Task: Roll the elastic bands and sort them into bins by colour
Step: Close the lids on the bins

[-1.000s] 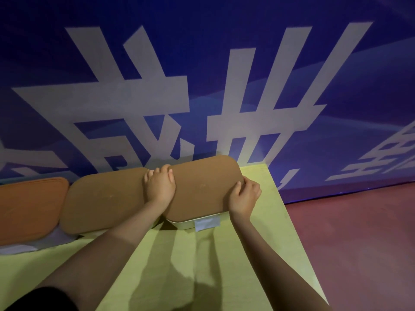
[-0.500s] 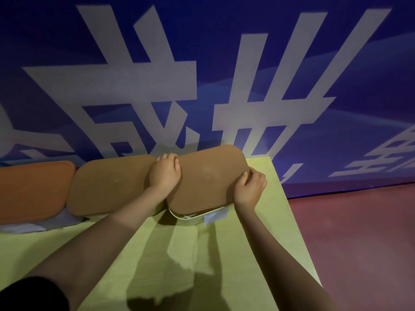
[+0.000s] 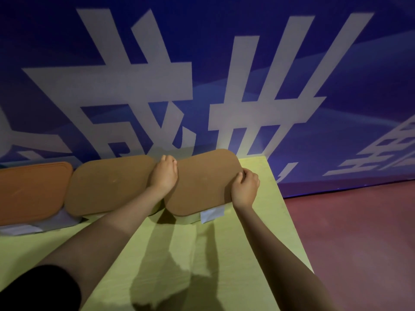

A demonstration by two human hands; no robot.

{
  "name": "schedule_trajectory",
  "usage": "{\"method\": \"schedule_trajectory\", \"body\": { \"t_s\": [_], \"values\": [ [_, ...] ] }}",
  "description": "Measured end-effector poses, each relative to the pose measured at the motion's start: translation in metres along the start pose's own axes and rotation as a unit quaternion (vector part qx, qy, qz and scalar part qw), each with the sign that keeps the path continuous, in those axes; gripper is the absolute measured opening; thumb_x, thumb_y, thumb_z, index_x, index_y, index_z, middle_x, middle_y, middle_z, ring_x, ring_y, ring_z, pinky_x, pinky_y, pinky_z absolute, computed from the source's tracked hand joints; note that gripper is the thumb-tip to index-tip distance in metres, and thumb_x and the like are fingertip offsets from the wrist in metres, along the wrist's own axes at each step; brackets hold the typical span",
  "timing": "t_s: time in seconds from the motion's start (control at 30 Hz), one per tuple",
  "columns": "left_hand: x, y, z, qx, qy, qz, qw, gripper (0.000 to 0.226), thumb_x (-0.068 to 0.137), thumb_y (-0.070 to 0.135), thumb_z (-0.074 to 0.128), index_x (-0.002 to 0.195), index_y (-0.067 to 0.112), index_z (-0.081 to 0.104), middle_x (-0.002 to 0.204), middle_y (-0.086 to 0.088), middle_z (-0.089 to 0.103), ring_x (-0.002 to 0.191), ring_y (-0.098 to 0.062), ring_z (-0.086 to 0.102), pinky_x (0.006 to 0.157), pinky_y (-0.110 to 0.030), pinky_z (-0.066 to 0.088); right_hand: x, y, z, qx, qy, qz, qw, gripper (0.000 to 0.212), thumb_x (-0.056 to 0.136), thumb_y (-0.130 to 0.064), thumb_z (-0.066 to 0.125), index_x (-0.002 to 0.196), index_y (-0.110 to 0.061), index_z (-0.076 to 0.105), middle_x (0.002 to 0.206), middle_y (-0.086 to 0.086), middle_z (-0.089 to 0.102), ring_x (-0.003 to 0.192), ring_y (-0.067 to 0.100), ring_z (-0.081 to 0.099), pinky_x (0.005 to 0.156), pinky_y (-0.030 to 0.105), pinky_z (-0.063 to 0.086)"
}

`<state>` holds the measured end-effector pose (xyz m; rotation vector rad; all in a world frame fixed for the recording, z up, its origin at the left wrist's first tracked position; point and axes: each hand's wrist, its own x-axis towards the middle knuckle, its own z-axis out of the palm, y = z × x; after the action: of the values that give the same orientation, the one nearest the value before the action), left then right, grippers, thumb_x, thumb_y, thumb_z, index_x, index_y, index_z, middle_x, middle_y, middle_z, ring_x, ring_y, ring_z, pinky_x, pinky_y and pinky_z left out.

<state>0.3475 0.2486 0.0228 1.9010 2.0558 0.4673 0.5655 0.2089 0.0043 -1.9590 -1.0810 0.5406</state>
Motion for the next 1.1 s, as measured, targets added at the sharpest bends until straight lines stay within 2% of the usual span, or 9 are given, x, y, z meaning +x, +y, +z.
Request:
{"method": "schedule_trajectory", "body": {
  "t_s": [0.3, 0.4, 0.47, 0.53, 0.67, 0.87, 1.0, 1.03, 1.1],
  "values": [
    [-0.001, -0.005, 0.008, 0.006, 0.04, 0.017, 0.999, 0.026, 0.102, 0.017, 0.034, 0.095, 0.005, 0.056, 0.095, -0.011, 0.057, 0.079, -0.024, 0.055, 0.069, -0.036, 0.048, -0.001, 0.004, 0.007, -0.106, -0.017, -0.028, 0.994, 0.03, 0.099, -0.018, 0.04, 0.119, -0.003, 0.056, 0.118, 0.017, 0.054, 0.112, 0.031, 0.044, 0.089, 0.038, 0.037],
    [-0.002, -0.005, 0.011, 0.02, 0.052, 0.033, 0.998, 0.023, 0.1, 0.015, 0.037, 0.099, 0.005, 0.057, 0.1, -0.011, 0.054, 0.091, -0.025, 0.052, 0.077, -0.037, 0.048, 0.001, 0.0, 0.006, -0.219, -0.036, -0.054, 0.974, 0.031, 0.098, -0.02, 0.037, 0.12, -0.006, 0.053, 0.118, 0.014, 0.053, 0.111, 0.03, 0.045, 0.086, 0.039, 0.039],
    [-0.003, -0.005, 0.011, 0.017, 0.057, 0.035, 0.998, 0.023, 0.1, 0.017, 0.038, 0.101, 0.004, 0.057, 0.103, -0.013, 0.053, 0.095, -0.026, 0.051, 0.082, -0.039, 0.047, 0.0, -0.001, 0.006, -0.253, -0.043, -0.088, 0.962, 0.038, 0.097, -0.022, 0.038, 0.13, -0.007, 0.047, 0.123, 0.013, 0.052, 0.114, 0.029, 0.046, 0.089, 0.04, 0.038],
    [-0.004, -0.008, 0.011, -0.017, 0.052, 0.028, 0.998, 0.022, 0.099, 0.015, 0.039, 0.106, 0.005, 0.057, 0.108, -0.012, 0.053, 0.097, -0.025, 0.052, 0.084, -0.038, 0.048, -0.001, 0.001, 0.006, -0.257, -0.053, -0.107, 0.959, 0.046, 0.097, -0.026, 0.037, 0.139, -0.007, 0.04, 0.128, 0.012, 0.051, 0.117, 0.029, 0.046, 0.091, 0.041, 0.04],
    [-0.022, -0.013, 0.009, -0.102, 0.071, 0.023, 0.992, 0.024, 0.096, 0.01, 0.046, 0.119, 0.008, 0.055, 0.12, -0.008, 0.048, 0.106, -0.024, 0.051, 0.093, -0.036, 0.046, 0.0, 0.003, 0.001, -0.239, -0.083, -0.081, 0.964, 0.049, 0.101, -0.032, 0.031, 0.145, -0.01, 0.031, 0.128, 0.011, 0.054, 0.115, 0.027, 0.05, 0.088, 0.039, 0.047],
    [-0.062, -0.008, 0.004, -0.078, 0.067, -0.007, 0.995, 0.037, 0.095, 0.013, 0.05, 0.132, 0.006, 0.05, 0.137, -0.012, 0.044, 0.126, -0.029, 0.04, 0.105, -0.037, 0.033, 0.001, 0.002, -0.002, -0.248, -0.091, -0.089, 0.96, 0.047, 0.102, -0.033, 0.03, 0.143, -0.011, 0.034, 0.122, 0.014, 0.055, 0.109, 0.031, 0.054, 0.084, 0.042, 0.047],
    [-0.069, -0.009, -0.008, -0.03, 0.022, -0.046, 0.998, 0.053, 0.097, 0.024, 0.049, 0.144, 0.003, 0.034, 0.137, -0.016, 0.045, 0.127, -0.032, 0.041, 0.106, -0.041, 0.035, -0.002, 0.007, -0.006, -0.249, -0.087, -0.081, 0.961, 0.047, 0.101, -0.032, 0.032, 0.142, -0.01, 0.035, 0.119, 0.017, 0.056, 0.105, 0.034, 0.056, 0.085, 0.044, 0.047],
    [-0.067, -0.008, -0.011, -0.014, -0.002, -0.054, 0.998, 0.051, 0.097, 0.025, 0.049, 0.142, 0.003, 0.037, 0.133, -0.016, 0.049, 0.124, -0.032, 0.045, 0.103, -0.04, 0.038, -0.003, 0.008, -0.008, -0.246, -0.084, -0.073, 0.963, 0.047, 0.101, -0.031, 0.032, 0.142, -0.009, 0.036, 0.119, 0.017, 0.056, 0.106, 0.035, 0.056, 0.085, 0.044, 0.046],
    [-0.061, -0.005, -0.014, -0.005, -0.05, -0.078, 0.996, 0.034, 0.098, 0.027, 0.047, 0.123, 0.006, 0.053, 0.114, -0.014, 0.059, 0.103, -0.029, 0.057, 0.09, -0.041, 0.048, -0.005, 0.011, -0.013, -0.239, -0.074, -0.056, 0.966, 0.046, 0.101, -0.03, 0.033, 0.141, -0.008, 0.037, 0.12, 0.018, 0.055, 0.107, 0.035, 0.055, 0.086, 0.044, 0.045]
  ]
}}
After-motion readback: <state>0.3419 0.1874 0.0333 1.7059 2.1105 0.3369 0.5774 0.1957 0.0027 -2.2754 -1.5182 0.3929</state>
